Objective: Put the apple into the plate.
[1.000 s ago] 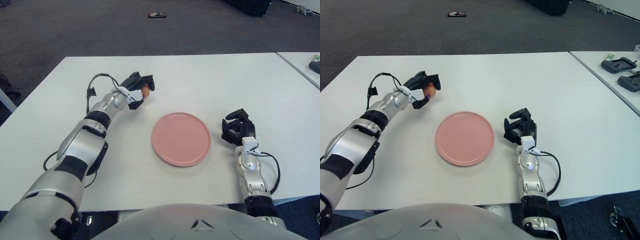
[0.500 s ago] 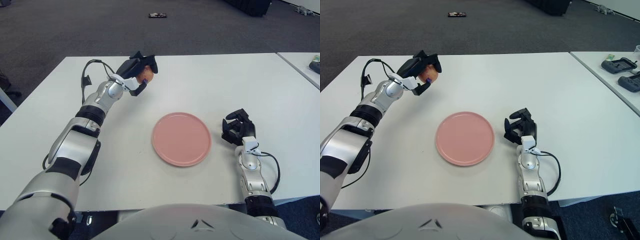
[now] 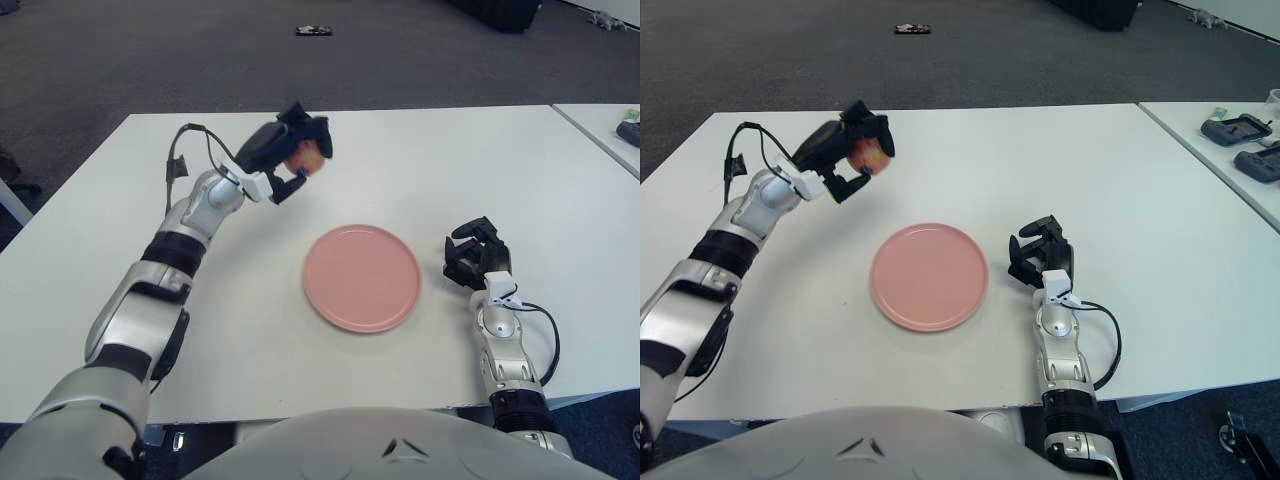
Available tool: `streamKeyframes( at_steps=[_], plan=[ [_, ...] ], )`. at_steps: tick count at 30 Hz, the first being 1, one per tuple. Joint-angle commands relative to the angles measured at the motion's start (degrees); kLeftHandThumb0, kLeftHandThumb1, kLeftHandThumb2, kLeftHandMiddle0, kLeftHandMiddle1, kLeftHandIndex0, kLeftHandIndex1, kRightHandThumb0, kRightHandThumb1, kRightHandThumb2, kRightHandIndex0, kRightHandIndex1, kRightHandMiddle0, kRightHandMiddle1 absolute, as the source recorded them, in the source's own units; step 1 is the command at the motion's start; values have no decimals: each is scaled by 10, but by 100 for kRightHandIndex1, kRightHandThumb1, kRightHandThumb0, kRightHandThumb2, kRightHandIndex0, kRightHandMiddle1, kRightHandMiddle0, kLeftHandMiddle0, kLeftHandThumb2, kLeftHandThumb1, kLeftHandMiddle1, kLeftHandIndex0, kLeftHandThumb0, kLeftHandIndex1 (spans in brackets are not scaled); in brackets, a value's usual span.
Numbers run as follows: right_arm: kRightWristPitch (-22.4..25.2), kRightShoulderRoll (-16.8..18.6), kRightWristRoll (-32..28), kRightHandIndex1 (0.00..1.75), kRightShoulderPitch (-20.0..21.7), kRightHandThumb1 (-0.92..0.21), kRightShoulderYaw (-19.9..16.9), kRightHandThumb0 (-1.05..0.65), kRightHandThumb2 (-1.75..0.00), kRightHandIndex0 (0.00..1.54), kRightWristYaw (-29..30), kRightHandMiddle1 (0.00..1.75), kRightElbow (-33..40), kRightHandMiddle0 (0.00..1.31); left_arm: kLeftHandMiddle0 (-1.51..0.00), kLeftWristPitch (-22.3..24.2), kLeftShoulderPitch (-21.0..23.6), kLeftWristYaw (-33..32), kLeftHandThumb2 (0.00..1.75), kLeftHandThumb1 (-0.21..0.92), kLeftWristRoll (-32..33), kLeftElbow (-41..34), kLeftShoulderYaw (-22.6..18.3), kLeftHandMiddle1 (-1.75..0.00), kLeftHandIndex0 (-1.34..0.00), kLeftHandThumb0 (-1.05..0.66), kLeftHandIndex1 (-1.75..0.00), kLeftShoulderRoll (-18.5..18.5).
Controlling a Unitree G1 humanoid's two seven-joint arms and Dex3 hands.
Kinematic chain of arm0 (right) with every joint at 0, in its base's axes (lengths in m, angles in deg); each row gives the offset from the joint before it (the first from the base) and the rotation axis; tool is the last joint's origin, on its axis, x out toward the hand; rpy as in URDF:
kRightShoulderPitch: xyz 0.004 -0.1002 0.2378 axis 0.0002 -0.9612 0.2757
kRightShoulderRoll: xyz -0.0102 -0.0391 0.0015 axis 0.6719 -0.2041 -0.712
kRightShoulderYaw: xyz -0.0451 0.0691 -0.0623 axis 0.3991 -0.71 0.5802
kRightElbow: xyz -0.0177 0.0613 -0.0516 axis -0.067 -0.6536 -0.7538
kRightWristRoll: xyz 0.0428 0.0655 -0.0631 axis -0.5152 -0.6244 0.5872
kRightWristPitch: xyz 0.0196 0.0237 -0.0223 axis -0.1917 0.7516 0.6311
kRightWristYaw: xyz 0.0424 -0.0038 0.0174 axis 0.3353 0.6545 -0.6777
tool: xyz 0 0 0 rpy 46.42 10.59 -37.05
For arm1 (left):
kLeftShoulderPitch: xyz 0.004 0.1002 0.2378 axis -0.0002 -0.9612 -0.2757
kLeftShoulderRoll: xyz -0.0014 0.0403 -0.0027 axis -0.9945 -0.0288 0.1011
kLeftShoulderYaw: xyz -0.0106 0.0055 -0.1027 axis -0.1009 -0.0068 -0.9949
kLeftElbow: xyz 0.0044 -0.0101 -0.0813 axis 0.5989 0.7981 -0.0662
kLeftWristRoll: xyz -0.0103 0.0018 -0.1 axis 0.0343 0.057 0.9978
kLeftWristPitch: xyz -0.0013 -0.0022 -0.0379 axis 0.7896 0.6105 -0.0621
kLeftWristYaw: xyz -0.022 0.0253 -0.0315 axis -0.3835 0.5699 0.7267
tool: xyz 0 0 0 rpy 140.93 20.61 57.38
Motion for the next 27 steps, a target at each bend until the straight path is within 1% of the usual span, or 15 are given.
streamKeyframes(
  at_steps=[1, 3, 6, 10, 12, 16, 20, 22, 24, 27],
  plan=[
    [19, 1, 1, 157, -5, -53, -3, -41, -106, 67, 3, 175, -8, 44, -101, 16, -25, 42, 175, -13, 19, -58, 12, -155, -72, 0, -175, 1],
    [13, 1, 1, 157, -5, -53, -3, -41, -106, 68, 2, 175, -9, 44, -100, 23, -42, 55, 175, -12, 17, -79, 20, -155, -72, 0, -175, 10],
    [-1, 0, 0, 157, -4, -53, -1, -41, -105, 68, 1, 175, -14, 44, -100, 20, -71, 76, 175, -12, 25, -99, 41, -157, -71, 0, -175, 29],
    [-1, 1, 3, 156, -3, -54, 0, -41, -105, 67, 3, 175, -15, 43, -99, 8, -81, 118, 175, -11, 53, -113, 52, -159, -70, 0, -175, 22],
    [4, 1, 4, 155, -4, -55, 0, -41, -104, 66, 4, 175, -13, 43, -99, 7, -85, 138, 175, -11, 50, -120, 57, -159, -70, 0, -175, 15],
    [10, 1, 6, 154, -6, -55, 1, -41, -103, 66, 5, 175, -10, 42, -99, -4, -95, 159, 175, -11, 22, -112, 74, -158, -71, 0, -175, 11],
    [17, 1, 7, 155, -6, -56, 2, -41, -103, 66, 6, 175, -8, 42, -99, -22, -95, 146, 174, -11, -36, -69, 101, -157, -71, 0, -175, 20],
    [22, 2, 6, 155, -6, -56, 2, -41, -103, 66, 6, 175, -7, 42, -99, -31, -90, 127, 174, -11, -73, -45, 114, -156, -71, 0, -175, 28],
    [21, 2, 5, 155, -6, -56, 2, -41, -103, 66, 6, 175, -8, 42, -99, -49, -75, 96, 173, -11, -123, -5, 133, -156, -71, 0, -175, 36],
    [19, 2, 4, 155, -6, -56, 2, -41, -102, 66, 7, 175, -8, 42, -98, -74, -61, 66, 172, -10, -161, 30, 148, -157, -70, 0, -175, 40]
  ],
)
